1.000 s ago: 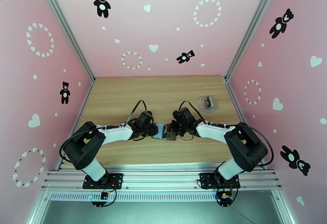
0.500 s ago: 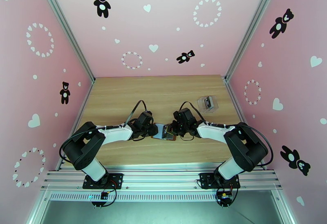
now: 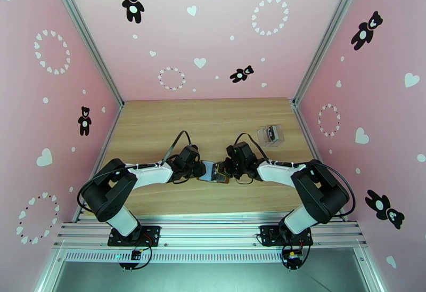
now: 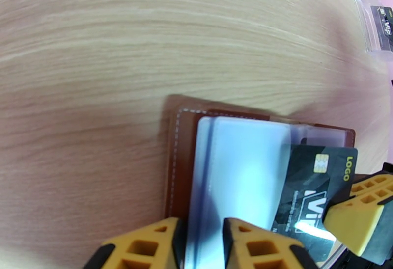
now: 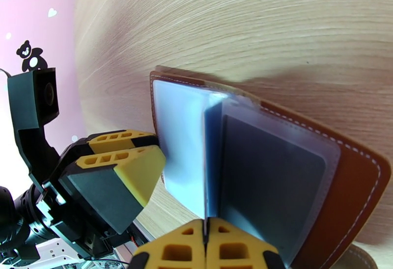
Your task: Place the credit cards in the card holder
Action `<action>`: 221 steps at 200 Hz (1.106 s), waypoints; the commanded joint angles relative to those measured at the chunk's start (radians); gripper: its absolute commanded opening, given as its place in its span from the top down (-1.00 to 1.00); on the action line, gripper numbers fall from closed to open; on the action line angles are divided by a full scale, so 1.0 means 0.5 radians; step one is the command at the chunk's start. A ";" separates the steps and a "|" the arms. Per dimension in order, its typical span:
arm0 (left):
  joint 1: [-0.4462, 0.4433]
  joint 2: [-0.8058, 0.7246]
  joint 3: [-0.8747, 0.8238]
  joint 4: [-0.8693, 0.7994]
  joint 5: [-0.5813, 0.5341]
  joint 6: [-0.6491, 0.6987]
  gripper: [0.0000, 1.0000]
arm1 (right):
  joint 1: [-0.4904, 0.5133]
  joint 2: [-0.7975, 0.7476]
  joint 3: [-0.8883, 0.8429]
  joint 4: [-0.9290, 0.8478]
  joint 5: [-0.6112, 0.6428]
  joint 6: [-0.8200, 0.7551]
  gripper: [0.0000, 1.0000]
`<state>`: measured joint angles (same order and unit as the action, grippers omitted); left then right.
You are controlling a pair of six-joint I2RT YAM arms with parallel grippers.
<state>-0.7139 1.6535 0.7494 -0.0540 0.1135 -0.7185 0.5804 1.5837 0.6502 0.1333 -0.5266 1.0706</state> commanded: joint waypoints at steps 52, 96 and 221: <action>0.014 0.104 -0.100 -0.243 -0.101 -0.020 0.41 | -0.026 0.104 -0.107 0.087 0.007 -0.002 1.00; 0.014 0.113 -0.106 -0.244 -0.112 -0.023 0.42 | -0.050 0.168 -0.143 0.153 -0.002 0.013 1.00; 0.014 0.094 -0.115 -0.239 -0.111 -0.030 0.42 | -0.059 0.173 -0.147 0.181 -0.025 0.028 1.00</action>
<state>-0.7139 1.6539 0.7429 -0.0425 0.0990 -0.7265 0.5449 1.6512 0.6033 0.2653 -0.5762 1.0748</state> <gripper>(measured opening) 0.291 0.058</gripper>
